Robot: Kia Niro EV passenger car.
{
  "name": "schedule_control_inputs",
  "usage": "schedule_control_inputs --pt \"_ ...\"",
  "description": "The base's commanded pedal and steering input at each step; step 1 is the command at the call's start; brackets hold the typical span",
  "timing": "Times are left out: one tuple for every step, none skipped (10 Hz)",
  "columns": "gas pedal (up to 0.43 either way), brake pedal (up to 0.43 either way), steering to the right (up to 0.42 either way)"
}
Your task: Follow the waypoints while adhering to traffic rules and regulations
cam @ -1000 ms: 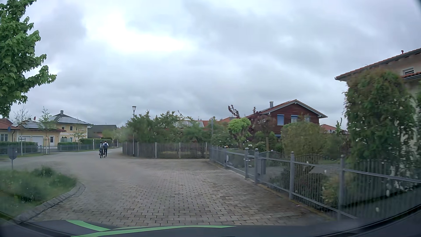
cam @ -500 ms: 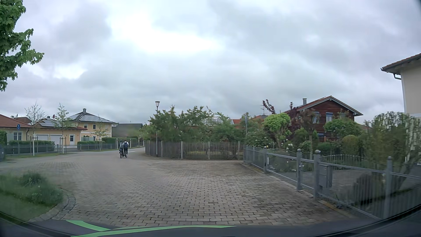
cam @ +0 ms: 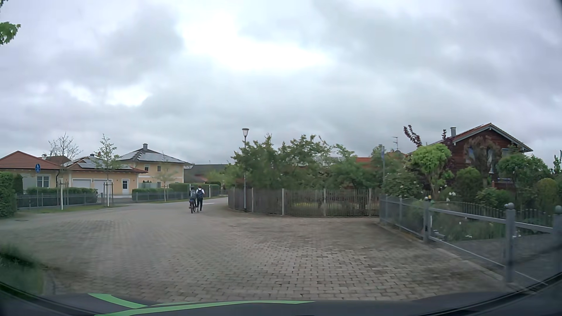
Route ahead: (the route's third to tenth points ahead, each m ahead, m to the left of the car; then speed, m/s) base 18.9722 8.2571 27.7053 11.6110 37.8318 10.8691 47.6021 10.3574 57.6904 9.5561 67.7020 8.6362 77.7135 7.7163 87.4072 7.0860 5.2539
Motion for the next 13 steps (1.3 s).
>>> schedule_control_inputs --pt "0.047 0.000 -0.208" --pt "0.047 0.000 -0.212" --pt "0.047 0.000 -0.216" --pt "0.047 0.000 -0.219" --pt "0.047 0.000 -0.223" --pt "0.047 0.000 -0.225" --pt "0.047 0.000 -0.225" --pt "0.047 0.000 -0.225" --pt "0.047 0.000 -0.225" --pt "0.047 0.000 -0.224" --pt "0.047 0.000 -0.224" --pt "0.047 0.000 -0.220" --pt "0.047 0.000 -0.213"
